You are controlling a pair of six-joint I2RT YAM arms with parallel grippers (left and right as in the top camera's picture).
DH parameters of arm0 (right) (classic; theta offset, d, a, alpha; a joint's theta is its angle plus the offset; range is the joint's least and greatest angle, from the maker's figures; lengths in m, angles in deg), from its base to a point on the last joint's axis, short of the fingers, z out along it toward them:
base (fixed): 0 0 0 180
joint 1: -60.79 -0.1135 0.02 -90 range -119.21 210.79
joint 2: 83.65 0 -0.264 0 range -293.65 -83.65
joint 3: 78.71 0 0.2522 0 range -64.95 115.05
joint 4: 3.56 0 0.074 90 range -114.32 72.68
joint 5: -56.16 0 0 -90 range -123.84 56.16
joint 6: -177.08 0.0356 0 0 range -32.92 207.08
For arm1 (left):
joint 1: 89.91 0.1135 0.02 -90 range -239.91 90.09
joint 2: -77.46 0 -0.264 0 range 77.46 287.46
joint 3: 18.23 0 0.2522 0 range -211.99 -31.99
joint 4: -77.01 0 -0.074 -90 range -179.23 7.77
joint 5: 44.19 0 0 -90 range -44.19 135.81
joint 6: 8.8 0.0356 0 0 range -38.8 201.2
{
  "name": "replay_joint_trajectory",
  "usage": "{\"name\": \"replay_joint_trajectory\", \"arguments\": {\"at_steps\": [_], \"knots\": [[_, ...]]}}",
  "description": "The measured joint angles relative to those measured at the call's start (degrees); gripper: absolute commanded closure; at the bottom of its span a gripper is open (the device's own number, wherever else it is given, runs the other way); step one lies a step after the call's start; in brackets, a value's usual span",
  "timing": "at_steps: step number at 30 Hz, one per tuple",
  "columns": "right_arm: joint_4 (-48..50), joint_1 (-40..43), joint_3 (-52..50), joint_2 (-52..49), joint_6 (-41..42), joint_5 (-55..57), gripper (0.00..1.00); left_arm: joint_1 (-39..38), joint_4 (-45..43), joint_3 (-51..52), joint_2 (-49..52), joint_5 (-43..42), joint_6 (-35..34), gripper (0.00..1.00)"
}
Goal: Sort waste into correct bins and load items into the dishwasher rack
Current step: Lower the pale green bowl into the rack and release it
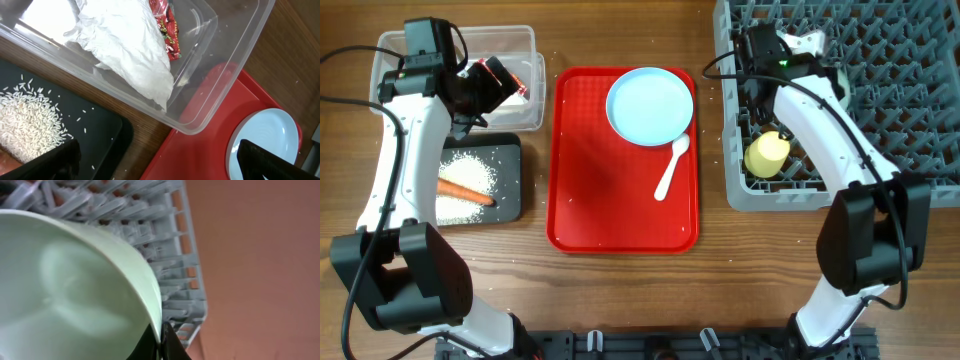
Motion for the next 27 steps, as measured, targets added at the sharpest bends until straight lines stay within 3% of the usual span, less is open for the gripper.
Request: {"name": "replay_joint_trajectory", "arguments": {"at_steps": [9,17,27], "knots": [[-4.26,-2.75,0.79,0.44,-1.05,-0.39,0.96,-0.02,0.00,0.00,0.00,0.00,0.00,0.00],[-5.97,-4.13,0.26,-0.15,-0.76,9.33,0.96,-0.02,0.00,0.00,0.00,0.00,0.00,0.00],[-0.85,-4.13,0.13,-0.37,-0.81,14.10,0.96,0.00,0.00,0.00,0.00,0.00,0.00,0.00]]}}
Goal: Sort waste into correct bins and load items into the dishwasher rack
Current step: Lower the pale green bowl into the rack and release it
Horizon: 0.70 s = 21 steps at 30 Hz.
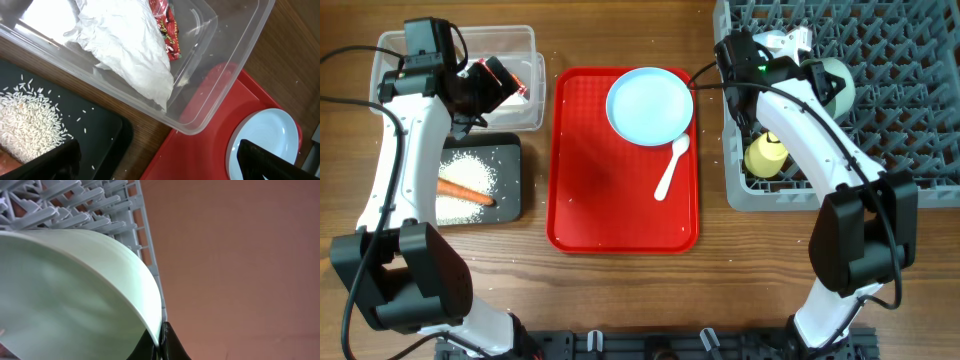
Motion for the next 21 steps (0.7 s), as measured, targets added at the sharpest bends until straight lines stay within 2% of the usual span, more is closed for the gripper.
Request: {"name": "replay_joint_trajectory", "arguments": {"at_steps": [13,21], "knots": [[2.73,0.00,-0.04,-0.72,-0.26,-1.64,0.95,0.00,0.00,0.00,0.00,0.00,0.00,0.00],[2.80,0.02,-0.09,-4.50,-0.24,-0.48,0.96,-0.02,0.00,0.00,0.00,0.00,0.00,0.00]]}}
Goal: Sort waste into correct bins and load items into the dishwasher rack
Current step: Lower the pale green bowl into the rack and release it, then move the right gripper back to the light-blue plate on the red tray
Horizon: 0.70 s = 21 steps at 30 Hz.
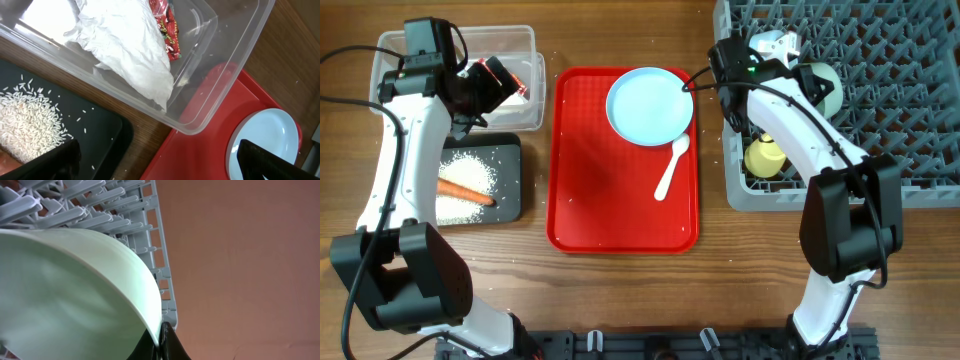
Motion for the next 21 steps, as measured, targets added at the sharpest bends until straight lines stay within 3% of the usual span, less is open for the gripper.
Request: {"name": "replay_joint_trajectory", "arguments": {"at_steps": [9,10,11,13,14,15,17,21], "knots": [[-2.64,-2.58,0.00,0.00,-4.85,-2.12,0.95,0.02,0.00,0.00,0.00,0.00,0.00,0.00],[-2.69,-3.17,0.00,0.00,-5.44,-2.56,0.88,0.02,0.00,0.00,0.00,0.00,0.00,0.00],[-2.71,-3.76,0.00,-0.02,-6.01,-2.84,0.73,0.02,0.00,0.00,0.00,0.00,0.00,0.00],[-3.06,-5.40,0.00,-0.02,-6.86,-4.74,0.55,0.00,-0.02,0.00,0.00,0.00,0.00,0.00],[-3.08,-7.19,0.00,-0.02,-7.13,-6.82,0.39,0.02,0.02,0.00,0.00,0.00,0.00,0.00],[-3.15,-8.07,0.00,-0.07,-7.50,-7.74,0.33,0.00,0.00,0.00,0.00,0.00,0.00,0.00],[-3.43,-10.16,0.00,-0.07,-8.02,-10.34,0.00,0.02,0.00,0.00,0.00,0.00,0.00,0.00],[-3.56,-10.56,0.00,-0.07,-8.63,-13.75,0.00,0.02,0.00,0.00,0.00,0.00,0.00,0.00]]}}
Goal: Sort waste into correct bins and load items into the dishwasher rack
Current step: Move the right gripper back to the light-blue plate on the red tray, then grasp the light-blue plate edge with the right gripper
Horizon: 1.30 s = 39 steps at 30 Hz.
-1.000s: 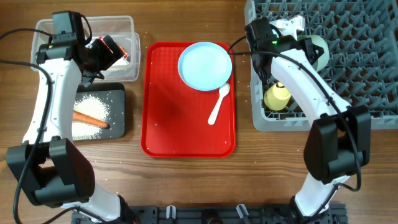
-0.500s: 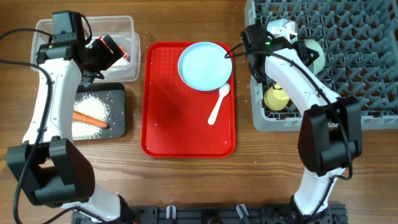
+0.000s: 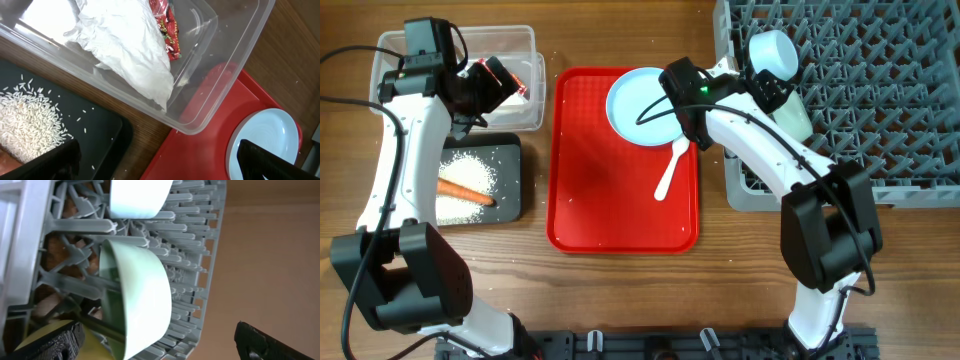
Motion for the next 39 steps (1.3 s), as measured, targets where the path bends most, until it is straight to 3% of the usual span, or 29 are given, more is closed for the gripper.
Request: {"name": "replay_joint_trajectory", "arguments": {"at_steps": [7,10,13,14,18,19,20,21,23,25,28,32,39], "knots": [[0.13,0.09,2.82,0.02,-0.79,-2.40,0.00,-0.02,0.00,0.00,0.00,0.00,0.00,0.00],[0.66,0.02,7.34,0.94,-3.50,-10.27,0.00,0.00,0.00,0.00,0.00,0.00,0.00,0.00],[1.86,-0.39,9.94,2.95,-5.20,-22.36,0.00,-0.02,0.00,0.00,0.00,0.00,0.00,0.00],[4.79,-1.05,10.86,4.28,-5.51,-34.32,0.00,-0.02,-0.02,0.00,0.00,0.00,0.00,0.00],[14.25,-1.57,11.06,4.59,-5.68,-62.45,0.00,0.00,0.00,0.00,0.00,0.00,0.00,0.00],[17.40,-1.57,11.06,4.52,-4.87,-68.57,0.10,0.00,0.00,0.00,0.00,-0.02,0.00,0.00],[19.98,-1.57,11.08,4.44,-3.50,-73.57,0.34,-0.02,0.00,0.00,0.00,0.00,0.00,0.00],[21.70,-1.57,11.06,4.28,-1.66,-77.07,0.39,0.00,0.02,0.00,0.00,0.00,0.00,0.00],[22.77,-1.57,11.08,3.26,3.58,-79.89,0.38,0.00,0.02,0.00,0.00,0.00,0.00,0.00],[22.10,-1.62,11.10,1.68,8.35,-79.65,0.43,0.00,0.02,0.00,0.00,0.00,0.00,0.00],[18.58,-1.90,11.13,-3.23,19.15,-74.53,0.65,0.00,0.00,0.00,0.00,0.00,0.00,0.00],[15.45,-2.12,11.10,-8.94,30.40,-70.38,0.66,0.00,0.00,0.00,0.00,-0.02,0.00,0.00],[12.24,-1.77,11.10,-11.41,38.82,-66.34,0.65,0.00,0.00,0.00,0.00,0.00,0.00,0.00]]}}
